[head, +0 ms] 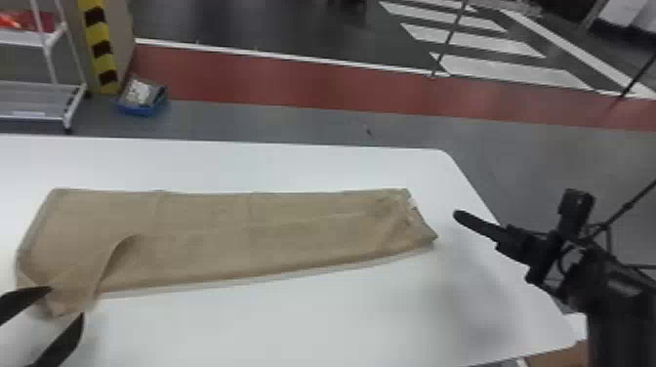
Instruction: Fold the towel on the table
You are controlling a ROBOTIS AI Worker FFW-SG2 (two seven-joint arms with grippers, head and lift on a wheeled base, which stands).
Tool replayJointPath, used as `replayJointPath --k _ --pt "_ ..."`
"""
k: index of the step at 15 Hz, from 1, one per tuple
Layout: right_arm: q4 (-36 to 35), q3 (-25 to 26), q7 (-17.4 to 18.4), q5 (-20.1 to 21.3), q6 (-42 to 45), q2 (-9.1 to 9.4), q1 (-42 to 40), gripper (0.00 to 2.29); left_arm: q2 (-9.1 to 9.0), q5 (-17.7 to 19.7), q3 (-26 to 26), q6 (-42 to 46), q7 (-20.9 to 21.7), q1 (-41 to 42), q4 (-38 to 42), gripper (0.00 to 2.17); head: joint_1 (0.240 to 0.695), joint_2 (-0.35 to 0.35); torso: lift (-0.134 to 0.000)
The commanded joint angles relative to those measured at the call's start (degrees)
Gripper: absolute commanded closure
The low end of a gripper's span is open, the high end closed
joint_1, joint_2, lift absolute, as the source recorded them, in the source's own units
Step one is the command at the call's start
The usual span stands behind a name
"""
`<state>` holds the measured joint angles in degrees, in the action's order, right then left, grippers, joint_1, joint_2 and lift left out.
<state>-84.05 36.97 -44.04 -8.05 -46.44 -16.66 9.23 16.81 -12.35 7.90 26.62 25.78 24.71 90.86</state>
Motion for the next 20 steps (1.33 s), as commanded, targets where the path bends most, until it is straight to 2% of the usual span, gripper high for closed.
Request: replayJointPath --k 1,6,7,8,13,14,15,16,20 --pt "0.0 0.0 0.0 -0.4 -0.5 -0.22 0.0 0.19 -0.03 0.0 0.0 0.3 0.0 0.0 -0.1 0.54 0.695 -0.289 -0.123" --pt "-0.1 0.4 -0.4 -1.5 -2.6 -1.01 0.0 0.19 0.15 -0.3 0.4 1.0 -0.3 -0.8 -1.4 0.56 0.695 -0.291 -0.123" --pt "-0.1 0.4 -0.4 -1.7 -2.6 -1.01 0.0 0.19 0.15 -0.3 0.6 1.0 -0.5 -1.1 -1.9 0.75 0.695 -0.289 -0.123" --pt "-0.1 0.4 -0.4 -1.8 -2.7 -1.18 0.1 0.19 0.15 -0.3 0.6 1.0 -0.6 -1.2 -2.2 0.84 0.695 -0.287 -0.123" --pt "-0.1 0.4 -0.4 -1.7 -2.9 -1.27 0.6 0.19 0.41 -0.7 1.2 1.2 -0.7 -1.3 -2.5 0.85 0.695 -0.277 -0.123" --pt "-0.1 0.4 -0.4 -1.6 -2.9 -1.27 0.7 0.19 0.41 -0.7 1.4 1.2 -0.7 -1.3 -2.4 0.91 0.695 -0.276 -0.123" --pt "-0.1 0.3 -0.4 -1.4 -3.1 -1.27 0.8 0.19 0.32 0.4 1.8 1.4 -0.6 -1.2 -1.8 1.21 0.695 -0.272 -0.123" --pt "-0.1 -0.1 -0.3 -1.4 -4.0 -1.18 0.8 0.19 0.06 1.8 2.5 1.2 -0.2 -0.8 -0.9 1.33 0.695 -0.270 -0.123" --pt "-1.8 -2.3 -0.3 -0.2 -2.9 -0.83 0.5 0.19 0.06 8.3 4.7 -0.6 2.0 0.8 4.1 1.36 0.695 -0.251 -0.123"
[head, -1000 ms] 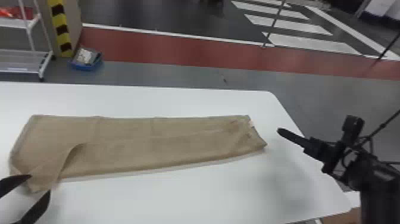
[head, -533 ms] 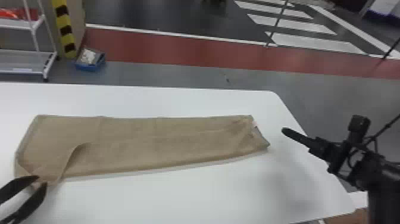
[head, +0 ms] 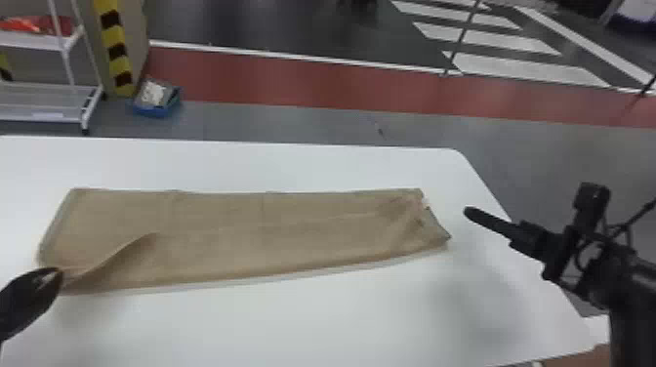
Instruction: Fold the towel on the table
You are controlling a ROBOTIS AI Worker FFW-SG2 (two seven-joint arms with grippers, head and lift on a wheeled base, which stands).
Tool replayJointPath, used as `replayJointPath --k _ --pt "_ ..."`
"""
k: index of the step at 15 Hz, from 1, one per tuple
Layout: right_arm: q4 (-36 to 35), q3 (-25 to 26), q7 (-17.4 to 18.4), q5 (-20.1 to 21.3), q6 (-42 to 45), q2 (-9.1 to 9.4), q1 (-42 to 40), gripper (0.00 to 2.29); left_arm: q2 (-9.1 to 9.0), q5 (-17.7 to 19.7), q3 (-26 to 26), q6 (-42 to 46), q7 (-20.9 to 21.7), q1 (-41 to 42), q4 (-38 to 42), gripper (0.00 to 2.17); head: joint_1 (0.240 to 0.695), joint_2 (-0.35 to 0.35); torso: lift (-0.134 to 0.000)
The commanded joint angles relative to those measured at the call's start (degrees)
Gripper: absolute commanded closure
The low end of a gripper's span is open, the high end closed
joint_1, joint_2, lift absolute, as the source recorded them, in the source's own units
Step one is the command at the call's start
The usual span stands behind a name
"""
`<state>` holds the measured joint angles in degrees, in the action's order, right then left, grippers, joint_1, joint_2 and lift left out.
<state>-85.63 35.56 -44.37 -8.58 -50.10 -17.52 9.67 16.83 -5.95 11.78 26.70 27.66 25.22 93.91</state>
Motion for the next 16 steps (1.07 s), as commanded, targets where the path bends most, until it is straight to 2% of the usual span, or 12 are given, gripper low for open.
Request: replayJointPath --k 1,3,5,9,12,16 --pt "0.8 -1.8 0.3 0.8 2.5 0.03 0.6 0.19 -0.04 2.2 1.0 -0.6 0.2 0.1 1.1 1.36 0.695 -0.244 -0.123" --pt "2.8 -2.9 0.3 0.8 6.0 0.12 1.0 0.24 -0.04 2.1 0.3 -2.4 0.3 -1.0 0.9 1.36 0.695 -0.229 -0.123" --pt "6.0 -5.7 1.1 0.8 16.7 0.65 1.1 0.35 -0.22 2.1 -0.1 -2.4 0.3 -1.5 1.0 1.36 0.695 -0.215 -0.123" --pt "18.8 -10.9 2.6 3.3 29.9 1.79 7.2 0.35 -0.13 2.2 -0.4 -2.4 0.2 -1.9 0.3 1.36 0.695 -0.192 -0.123" --pt "26.3 -13.2 2.6 6.4 31.7 1.70 12.4 0.44 0.31 2.2 -0.4 -2.2 0.2 -2.1 -1.0 1.36 0.695 -0.165 -0.123" --pt "30.3 -14.8 2.5 9.3 32.0 1.53 15.3 0.47 0.58 2.3 -0.4 -2.1 0.1 -2.9 -2.6 1.35 0.695 -0.130 -0.123"
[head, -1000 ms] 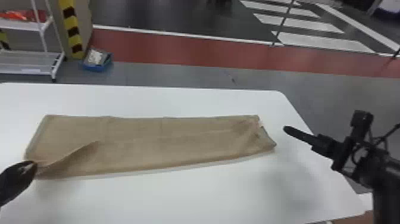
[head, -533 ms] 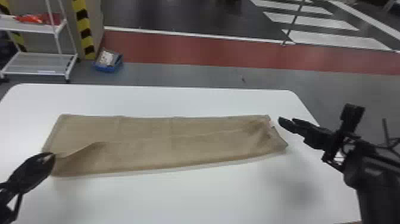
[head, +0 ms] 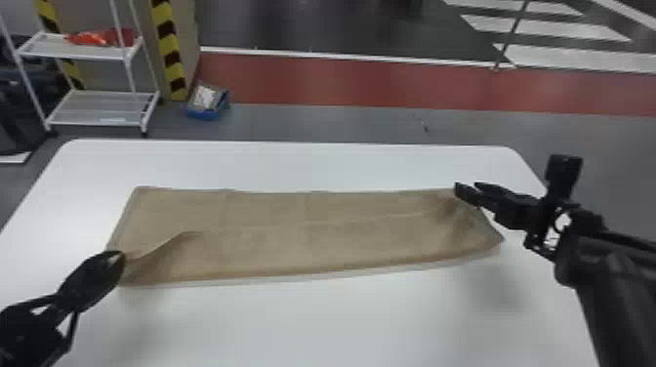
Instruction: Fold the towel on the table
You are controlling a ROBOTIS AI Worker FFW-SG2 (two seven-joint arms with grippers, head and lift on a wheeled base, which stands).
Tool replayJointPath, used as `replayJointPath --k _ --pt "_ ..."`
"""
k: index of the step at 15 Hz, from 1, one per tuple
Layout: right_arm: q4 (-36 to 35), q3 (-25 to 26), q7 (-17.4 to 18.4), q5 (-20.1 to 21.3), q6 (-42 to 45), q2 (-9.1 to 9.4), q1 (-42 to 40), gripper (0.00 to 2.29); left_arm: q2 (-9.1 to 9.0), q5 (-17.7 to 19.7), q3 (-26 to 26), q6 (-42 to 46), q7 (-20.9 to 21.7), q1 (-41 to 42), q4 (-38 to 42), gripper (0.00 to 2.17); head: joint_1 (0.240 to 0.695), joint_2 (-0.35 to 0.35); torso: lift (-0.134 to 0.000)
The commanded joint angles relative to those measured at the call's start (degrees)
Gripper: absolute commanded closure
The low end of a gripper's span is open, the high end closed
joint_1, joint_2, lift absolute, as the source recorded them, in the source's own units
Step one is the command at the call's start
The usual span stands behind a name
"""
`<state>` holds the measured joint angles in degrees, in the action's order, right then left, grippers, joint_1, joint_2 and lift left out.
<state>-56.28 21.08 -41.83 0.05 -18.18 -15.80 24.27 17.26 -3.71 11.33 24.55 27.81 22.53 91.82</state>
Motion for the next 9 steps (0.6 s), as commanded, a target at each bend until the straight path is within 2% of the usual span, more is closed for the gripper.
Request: replayJointPath --k 1,2,3,5,9 --pt "1.7 -0.4 -0.2 1.0 0.1 -0.37 1.0 0.47 0.23 0.0 0.0 0.1 0.0 -0.4 -0.9 1.36 0.695 -0.124 -0.123" --pt "2.5 -0.4 -0.4 1.4 0.1 -0.72 1.5 0.48 0.32 0.0 0.0 0.6 0.0 -0.6 -1.6 1.36 0.695 -0.122 -0.123" --pt "2.7 -0.4 -0.8 1.6 -0.1 -0.98 1.5 0.60 0.41 0.0 -0.2 0.6 0.0 -1.1 -2.0 1.36 0.695 -0.121 -0.123" --pt "3.5 -0.5 -1.4 2.1 -0.9 -1.77 1.5 0.62 0.59 -0.1 -0.6 0.6 0.0 -1.4 -2.2 1.35 0.695 -0.122 -0.123" --pt "3.7 -0.6 -2.5 4.2 -2.5 -1.86 1.5 0.64 0.85 -0.2 -1.1 0.6 0.1 -2.0 -2.8 1.36 0.695 -0.133 -0.123"
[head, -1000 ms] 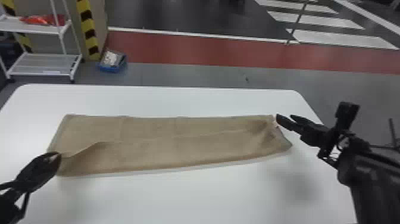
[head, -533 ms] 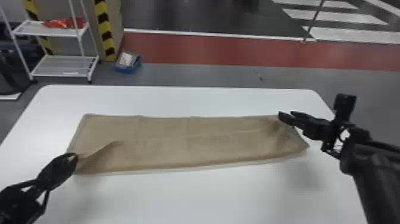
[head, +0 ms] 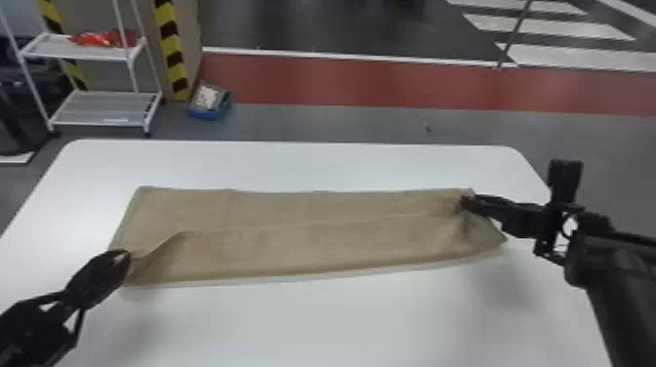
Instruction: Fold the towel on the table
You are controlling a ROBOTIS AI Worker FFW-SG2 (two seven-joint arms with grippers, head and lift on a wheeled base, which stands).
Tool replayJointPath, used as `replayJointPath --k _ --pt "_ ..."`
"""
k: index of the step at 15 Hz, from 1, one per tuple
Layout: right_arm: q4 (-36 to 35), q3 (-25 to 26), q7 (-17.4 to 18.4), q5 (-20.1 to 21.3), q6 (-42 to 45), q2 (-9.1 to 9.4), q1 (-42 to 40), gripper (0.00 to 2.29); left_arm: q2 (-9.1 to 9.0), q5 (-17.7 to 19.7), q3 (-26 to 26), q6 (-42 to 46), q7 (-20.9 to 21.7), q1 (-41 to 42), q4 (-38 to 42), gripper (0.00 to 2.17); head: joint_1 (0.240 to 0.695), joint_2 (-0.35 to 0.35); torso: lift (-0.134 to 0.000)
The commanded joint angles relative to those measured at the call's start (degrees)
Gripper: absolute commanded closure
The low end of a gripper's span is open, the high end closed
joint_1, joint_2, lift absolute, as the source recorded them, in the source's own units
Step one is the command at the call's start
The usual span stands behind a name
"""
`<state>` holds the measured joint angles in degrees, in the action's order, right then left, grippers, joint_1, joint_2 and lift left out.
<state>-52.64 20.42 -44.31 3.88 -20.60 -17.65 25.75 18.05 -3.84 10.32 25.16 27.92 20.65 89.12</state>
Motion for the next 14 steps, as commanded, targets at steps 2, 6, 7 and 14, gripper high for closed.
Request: replayJointPath --k 2,6,7,14 --pt "0.1 0.0 -0.4 0.3 -0.8 -0.10 0.0 0.80 0.24 0.1 0.0 0.0 0.0 -0.1 -0.1 1.35 0.695 -0.135 -0.123" --pt "0.0 0.1 -0.9 0.3 -2.2 -0.45 0.1 1.16 0.24 0.0 0.0 0.0 0.0 -0.1 -0.6 1.36 0.695 -0.134 -0.123" --pt "-0.1 0.1 -1.1 0.0 -2.4 -0.36 0.1 1.38 0.24 0.1 0.0 0.0 0.0 -0.2 -0.6 1.36 0.695 -0.135 -0.123" --pt "-11.6 4.9 -2.8 -5.1 -7.8 -0.45 -5.2 1.65 -0.20 5.3 4.7 -3.3 0.2 2.5 6.7 1.36 0.695 -0.129 -0.123"
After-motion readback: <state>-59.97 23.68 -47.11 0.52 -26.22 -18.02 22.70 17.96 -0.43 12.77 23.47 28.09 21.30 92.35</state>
